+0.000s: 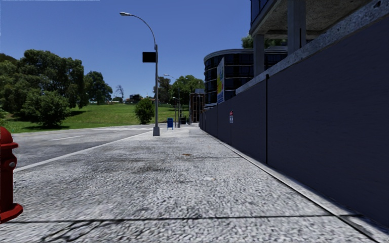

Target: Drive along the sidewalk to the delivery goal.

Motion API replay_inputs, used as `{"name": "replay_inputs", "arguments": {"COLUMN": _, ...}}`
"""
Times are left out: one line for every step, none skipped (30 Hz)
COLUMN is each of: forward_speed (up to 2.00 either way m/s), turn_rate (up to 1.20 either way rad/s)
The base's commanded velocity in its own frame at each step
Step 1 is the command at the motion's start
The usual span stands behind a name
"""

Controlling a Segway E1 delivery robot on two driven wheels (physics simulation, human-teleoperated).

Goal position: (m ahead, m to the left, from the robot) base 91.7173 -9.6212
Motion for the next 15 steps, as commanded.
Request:
{"name": "replay_inputs", "arguments": {"forward_speed": 2.0, "turn_rate": 0.18}}
{"name": "replay_inputs", "arguments": {"forward_speed": 2.0, "turn_rate": 0.0}}
{"name": "replay_inputs", "arguments": {"forward_speed": 2.0, "turn_rate": 0.0}}
{"name": "replay_inputs", "arguments": {"forward_speed": 2.0, "turn_rate": 0.0}}
{"name": "replay_inputs", "arguments": {"forward_speed": 2.0, "turn_rate": 0.0}}
{"name": "replay_inputs", "arguments": {"forward_speed": 2.0, "turn_rate": 0.0}}
{"name": "replay_inputs", "arguments": {"forward_speed": 2.0, "turn_rate": 0.0}}
{"name": "replay_inputs", "arguments": {"forward_speed": 2.0, "turn_rate": 0.0}}
{"name": "replay_inputs", "arguments": {"forward_speed": 2.0, "turn_rate": 0.0}}
{"name": "replay_inputs", "arguments": {"forward_speed": 2.0, "turn_rate": 0.0}}
{"name": "replay_inputs", "arguments": {"forward_speed": 2.0, "turn_rate": 0.0}}
{"name": "replay_inputs", "arguments": {"forward_speed": 2.0, "turn_rate": 0.0}}
{"name": "replay_inputs", "arguments": {"forward_speed": 2.0, "turn_rate": 0.0}}
{"name": "replay_inputs", "arguments": {"forward_speed": 2.0, "turn_rate": 0.0}}
{"name": "replay_inputs", "arguments": {"forward_speed": 2.0, "turn_rate": 0.0}}
